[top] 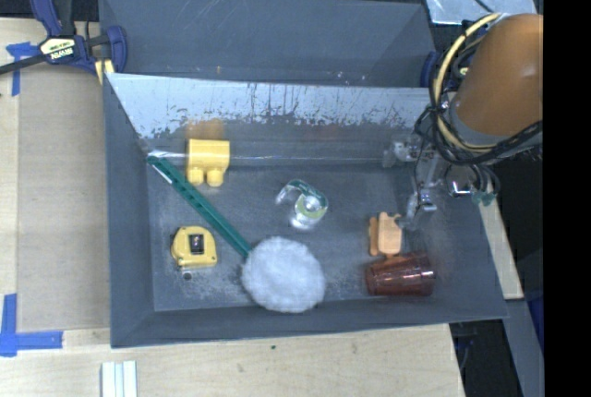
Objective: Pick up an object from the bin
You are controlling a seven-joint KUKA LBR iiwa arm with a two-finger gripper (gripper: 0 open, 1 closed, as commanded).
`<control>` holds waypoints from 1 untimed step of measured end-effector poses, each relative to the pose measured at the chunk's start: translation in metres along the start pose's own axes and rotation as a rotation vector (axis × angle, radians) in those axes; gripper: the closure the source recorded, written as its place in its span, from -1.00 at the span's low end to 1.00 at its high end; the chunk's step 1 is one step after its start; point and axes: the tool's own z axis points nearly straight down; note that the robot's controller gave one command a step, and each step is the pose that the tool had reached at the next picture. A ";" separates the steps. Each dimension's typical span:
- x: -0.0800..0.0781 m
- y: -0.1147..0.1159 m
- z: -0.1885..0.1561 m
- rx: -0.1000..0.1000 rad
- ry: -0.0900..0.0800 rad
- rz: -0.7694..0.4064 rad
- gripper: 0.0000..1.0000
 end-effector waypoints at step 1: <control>0.000 0.000 0.000 0.000 0.000 0.000 -1.00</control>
Offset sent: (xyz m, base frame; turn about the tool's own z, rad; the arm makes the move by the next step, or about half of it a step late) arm 0.0206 -0.0024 -0.0419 -0.1080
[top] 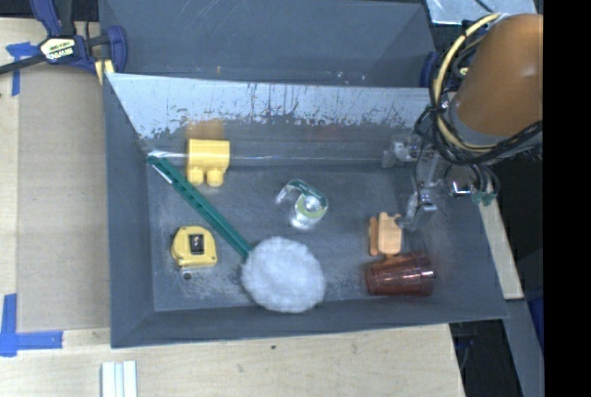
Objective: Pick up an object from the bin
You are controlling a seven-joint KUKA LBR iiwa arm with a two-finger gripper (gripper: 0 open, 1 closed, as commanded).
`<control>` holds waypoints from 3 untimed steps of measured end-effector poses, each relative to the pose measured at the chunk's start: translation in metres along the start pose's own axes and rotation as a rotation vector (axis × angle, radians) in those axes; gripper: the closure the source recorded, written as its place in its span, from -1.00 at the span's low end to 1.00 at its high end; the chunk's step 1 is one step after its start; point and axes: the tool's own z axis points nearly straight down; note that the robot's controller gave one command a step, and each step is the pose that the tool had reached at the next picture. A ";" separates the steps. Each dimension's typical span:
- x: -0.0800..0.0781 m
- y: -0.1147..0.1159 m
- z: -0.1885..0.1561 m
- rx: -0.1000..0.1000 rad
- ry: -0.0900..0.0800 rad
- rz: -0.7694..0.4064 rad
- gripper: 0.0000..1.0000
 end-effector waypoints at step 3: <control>-0.012 0.030 0.079 0.000 -0.008 -0.097 -1.00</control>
Offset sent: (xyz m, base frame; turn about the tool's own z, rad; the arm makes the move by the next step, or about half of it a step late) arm -0.0155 -0.0100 -0.0565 -0.1395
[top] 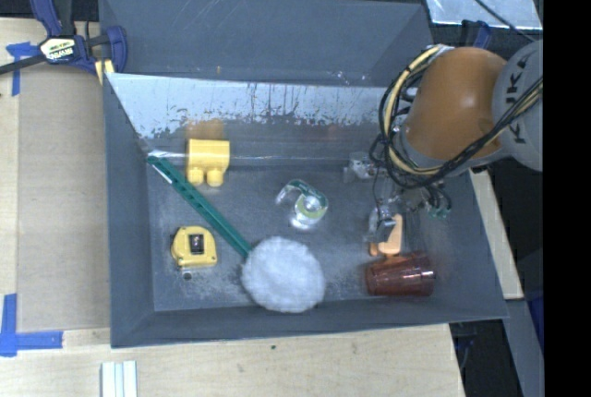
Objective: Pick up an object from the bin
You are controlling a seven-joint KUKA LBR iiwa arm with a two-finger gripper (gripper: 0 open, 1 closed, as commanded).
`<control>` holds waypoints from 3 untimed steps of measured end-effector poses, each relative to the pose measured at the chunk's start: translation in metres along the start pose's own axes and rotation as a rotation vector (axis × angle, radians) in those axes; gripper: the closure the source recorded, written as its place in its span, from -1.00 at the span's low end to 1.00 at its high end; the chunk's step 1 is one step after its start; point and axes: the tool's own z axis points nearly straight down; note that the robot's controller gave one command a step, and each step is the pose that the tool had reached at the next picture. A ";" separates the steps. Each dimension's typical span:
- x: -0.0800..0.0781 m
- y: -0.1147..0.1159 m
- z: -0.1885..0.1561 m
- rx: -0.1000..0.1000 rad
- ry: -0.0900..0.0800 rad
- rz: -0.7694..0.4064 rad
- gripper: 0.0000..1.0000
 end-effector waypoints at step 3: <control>0.025 -0.076 0.048 0.005 -0.004 -0.007 1.00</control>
Offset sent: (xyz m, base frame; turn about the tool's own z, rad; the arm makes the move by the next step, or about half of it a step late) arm -0.0337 0.0292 -0.0495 0.0142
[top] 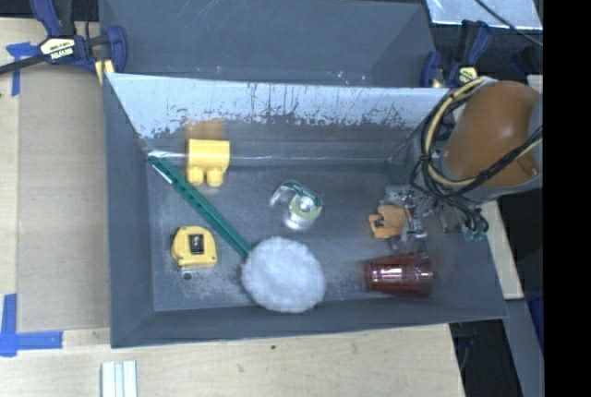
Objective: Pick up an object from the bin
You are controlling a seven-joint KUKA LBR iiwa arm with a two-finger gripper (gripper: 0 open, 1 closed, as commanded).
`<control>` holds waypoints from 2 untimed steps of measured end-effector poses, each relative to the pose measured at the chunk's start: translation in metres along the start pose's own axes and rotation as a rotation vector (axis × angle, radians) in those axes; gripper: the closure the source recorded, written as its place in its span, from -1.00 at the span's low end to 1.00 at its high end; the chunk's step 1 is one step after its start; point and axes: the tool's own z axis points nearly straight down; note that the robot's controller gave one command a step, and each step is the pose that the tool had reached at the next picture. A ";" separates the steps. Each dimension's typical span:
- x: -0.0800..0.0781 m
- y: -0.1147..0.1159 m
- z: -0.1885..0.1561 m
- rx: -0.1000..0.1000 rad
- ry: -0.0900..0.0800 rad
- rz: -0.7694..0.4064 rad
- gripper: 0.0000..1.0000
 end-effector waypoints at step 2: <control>0.002 -0.003 -0.073 -0.002 0.003 -0.019 1.00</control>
Offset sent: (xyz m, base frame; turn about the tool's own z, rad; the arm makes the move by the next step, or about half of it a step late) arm -0.0029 -0.0043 0.1035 -0.0296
